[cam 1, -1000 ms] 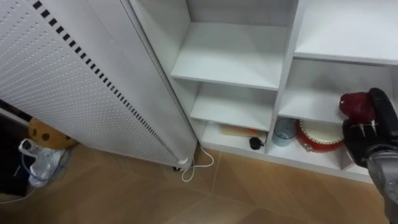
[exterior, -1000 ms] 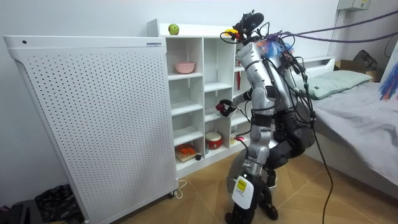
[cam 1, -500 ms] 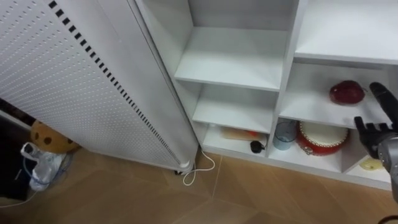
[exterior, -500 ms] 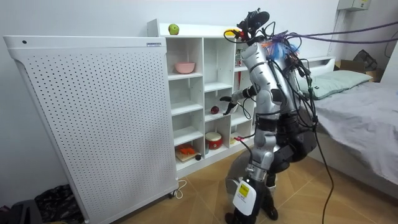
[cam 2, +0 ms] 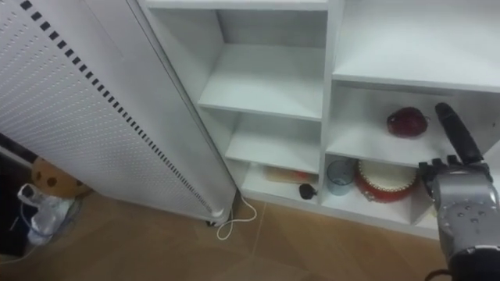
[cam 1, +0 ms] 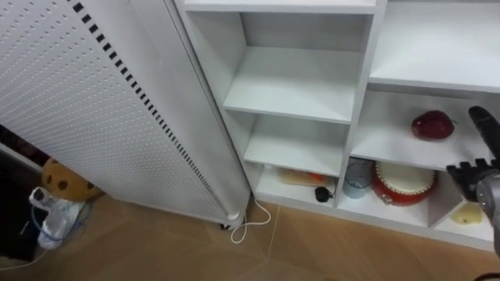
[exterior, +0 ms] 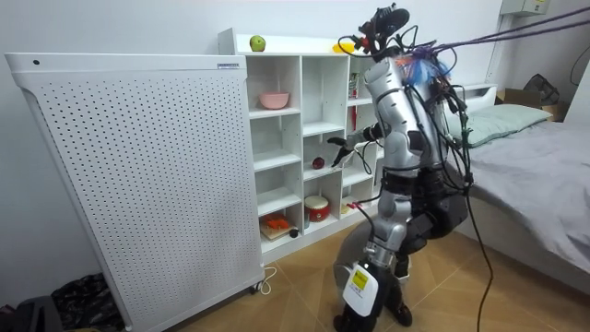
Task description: Arrange fruit in the closet
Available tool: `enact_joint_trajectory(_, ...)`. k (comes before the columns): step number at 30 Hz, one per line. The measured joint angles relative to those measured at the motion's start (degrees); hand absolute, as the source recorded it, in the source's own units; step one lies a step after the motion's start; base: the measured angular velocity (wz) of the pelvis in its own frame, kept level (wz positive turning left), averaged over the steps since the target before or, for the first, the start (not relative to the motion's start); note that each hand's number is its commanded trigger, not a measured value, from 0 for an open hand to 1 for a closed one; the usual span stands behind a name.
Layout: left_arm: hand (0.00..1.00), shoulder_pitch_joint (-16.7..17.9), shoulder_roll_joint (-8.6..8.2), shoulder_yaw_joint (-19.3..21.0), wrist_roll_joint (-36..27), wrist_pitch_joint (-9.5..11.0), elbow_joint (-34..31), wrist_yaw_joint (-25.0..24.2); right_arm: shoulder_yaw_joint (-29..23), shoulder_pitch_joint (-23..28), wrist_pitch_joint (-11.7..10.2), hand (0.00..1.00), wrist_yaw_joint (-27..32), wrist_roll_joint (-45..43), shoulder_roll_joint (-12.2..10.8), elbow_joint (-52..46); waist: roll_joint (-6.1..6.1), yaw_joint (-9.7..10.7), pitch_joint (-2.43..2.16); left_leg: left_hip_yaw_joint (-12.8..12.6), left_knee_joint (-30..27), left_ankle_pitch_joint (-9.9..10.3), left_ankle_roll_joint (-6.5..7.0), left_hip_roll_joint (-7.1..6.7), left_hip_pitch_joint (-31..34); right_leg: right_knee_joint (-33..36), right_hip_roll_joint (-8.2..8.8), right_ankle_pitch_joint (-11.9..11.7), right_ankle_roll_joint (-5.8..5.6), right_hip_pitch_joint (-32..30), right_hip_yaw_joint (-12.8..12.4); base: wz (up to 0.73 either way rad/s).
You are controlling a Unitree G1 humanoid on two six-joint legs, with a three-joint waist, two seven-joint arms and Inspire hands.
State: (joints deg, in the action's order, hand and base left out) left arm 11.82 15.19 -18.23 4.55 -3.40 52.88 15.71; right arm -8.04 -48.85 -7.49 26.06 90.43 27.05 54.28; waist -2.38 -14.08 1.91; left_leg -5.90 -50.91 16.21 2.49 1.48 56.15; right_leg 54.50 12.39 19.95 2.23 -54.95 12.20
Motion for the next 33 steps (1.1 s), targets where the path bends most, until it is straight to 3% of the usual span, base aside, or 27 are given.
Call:
enact_joint_trajectory(5, 0.00, -0.01, -0.09, 0.02, -0.10, -0.10, 0.67, -2.26, -0.05, 4.28, 0.30, 0.00, -7.63, 3.84, -0.32, 6.37, 0.10, -0.46, 0.17, -0.06, 3.99, 0.05, -0.37, 0.53, -7.47, -4.27, -0.81, -0.70, -0.28, 7.46, 0.55, -0.05)
enact_joint_trajectory(8, 0.00, -0.20, -0.20, 0.29, -0.23, -0.27, 3.00, -4.22, -0.05, 8.61, 1.26, 0.00, -12.39, 3.45, -2.51, 8.27, 0.22, -0.47, 0.26, -0.21, 7.93, -0.41, -0.96, 0.96, -12.49, -9.01, -2.05, -2.16, -0.32, 12.42, 0.76, -0.16)
enact_joint_trajectory(13, 0.00, -3.43, -0.67, 2.55, -0.50, 0.00, 7.65, -7.69, -0.06, 14.59, 2.54, 0.00, -18.84, 2.34, -3.10, 16.75, 0.04, -0.19, 0.46, -0.08, 14.63, -2.00, -1.16, 0.85, -20.35, -15.39, -2.28, -3.07, -0.84, 20.63, 2.37, 0.07)
enact_joint_trajectory(19, 0.00, -3.53, -1.18, 8.45, -0.46, 0.02, 9.21, -8.74, 1.42, 25.97, 4.50, 0.00, -26.86, -4.12, -6.85, 20.45, 0.31, 3.34, 0.47, 0.56, 23.91, -3.70, -1.85, 0.68, -31.12, -26.14, -4.32, -4.79, -1.95, 32.71, 4.80, 0.10)
enact_joint_trajectory(23, 0.00, -2.68, -1.57, 13.30, 0.06, 0.93, 8.09, -8.37, 4.57, 36.03, 5.43, 0.00, -30.53, -11.99, -10.24, 21.92, 1.33, 5.77, -0.12, 0.65, 29.12, -3.98, -2.25, 0.19, -38.89, -33.08, -5.69, -5.99, -2.66, 41.22, 5.67, 0.02)
enact_joint_trajectory(24, 0.00, -1.32, -1.85, 14.44, 0.22, 1.30, 6.61, -8.09, 5.12, 38.74, 6.25, 0.00, -31.36, -13.64, -11.03, 21.95, 1.95, 6.24, -0.56, 0.58, 30.92, -4.07, -2.38, -0.10, -41.17, -34.56, -5.81, -6.07, -2.88, 43.23, 5.44, -0.07)
enact_joint_trajectory(26, 0.00, 0.14, -2.75, 16.17, 2.26, 2.16, 5.10, -6.83, 5.70, 42.55, 6.66, 0.00, -32.68, -16.97, -11.81, 22.19, 2.63, 7.64, -0.91, 0.45, 33.35, -4.08, -2.39, -0.25, -45.00, -37.09, -6.24, -6.35, -3.34, 46.97, 5.45, -0.09)
enact_joint_trajectory(29, 0.00, 0.66, -3.46, 18.06, 3.67, 2.25, 4.72, -5.73, 7.54, 48.02, 7.39, 0.00, -33.93, -22.34, -12.69, 22.54, 4.30, 8.66, -1.86, 0.33, 36.30, -4.09, -2.41, -0.36, -50.51, -40.58, -6.71, -6.72, -3.88, 52.65, 6.46, -0.05)
enact_joint_trajectory(33, 0.00, 0.77, -4.40, 20.31, 3.37, 3.39, 4.21, -5.04, 8.13, 52.55, 7.80, 0.00, -36.89, -27.89, -13.96, 23.19, 5.37, 9.61, -1.93, -0.42, 38.69, -4.06, -2.46, -0.26, -56.69, -44.27, -7.54, -7.63, -4.29, 58.47, 5.44, -0.15)
